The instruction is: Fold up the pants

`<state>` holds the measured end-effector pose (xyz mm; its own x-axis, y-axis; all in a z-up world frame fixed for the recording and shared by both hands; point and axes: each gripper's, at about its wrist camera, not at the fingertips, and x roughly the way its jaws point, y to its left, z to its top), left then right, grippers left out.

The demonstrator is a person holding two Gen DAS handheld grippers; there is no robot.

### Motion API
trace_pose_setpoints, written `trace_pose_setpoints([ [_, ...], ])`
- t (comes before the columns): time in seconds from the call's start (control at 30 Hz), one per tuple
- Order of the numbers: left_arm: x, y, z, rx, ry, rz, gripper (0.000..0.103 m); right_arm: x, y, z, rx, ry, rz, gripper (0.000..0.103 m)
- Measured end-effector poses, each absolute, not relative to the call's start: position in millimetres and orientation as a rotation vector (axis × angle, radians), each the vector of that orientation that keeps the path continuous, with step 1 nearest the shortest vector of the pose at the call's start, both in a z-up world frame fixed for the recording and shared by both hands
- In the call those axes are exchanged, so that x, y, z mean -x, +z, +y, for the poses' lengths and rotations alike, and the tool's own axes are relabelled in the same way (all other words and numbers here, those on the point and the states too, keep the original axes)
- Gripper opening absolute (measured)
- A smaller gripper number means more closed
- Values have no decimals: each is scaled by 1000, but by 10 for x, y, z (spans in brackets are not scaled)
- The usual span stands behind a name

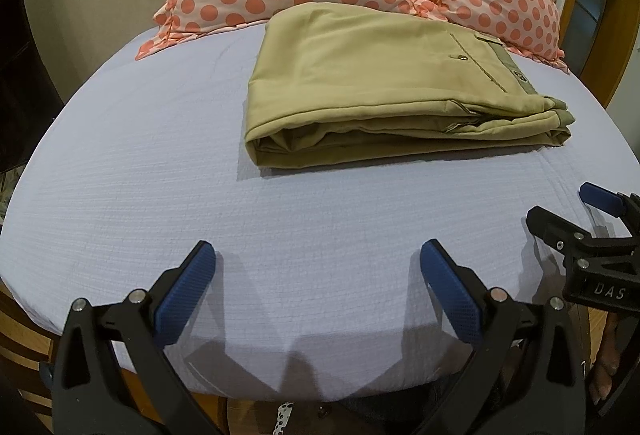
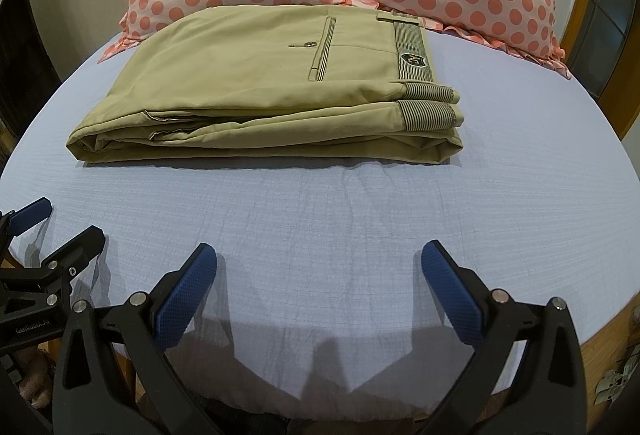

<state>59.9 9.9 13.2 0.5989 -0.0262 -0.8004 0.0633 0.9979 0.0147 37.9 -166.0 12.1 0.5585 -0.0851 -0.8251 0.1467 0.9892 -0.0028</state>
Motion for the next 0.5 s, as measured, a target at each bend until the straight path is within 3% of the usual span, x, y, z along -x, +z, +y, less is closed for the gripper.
trace_pose_setpoints([
  [0.5, -588, 132, 117, -38, -45, 914, 101, -393, 128, -1647, -69, -138, 964, 102],
])
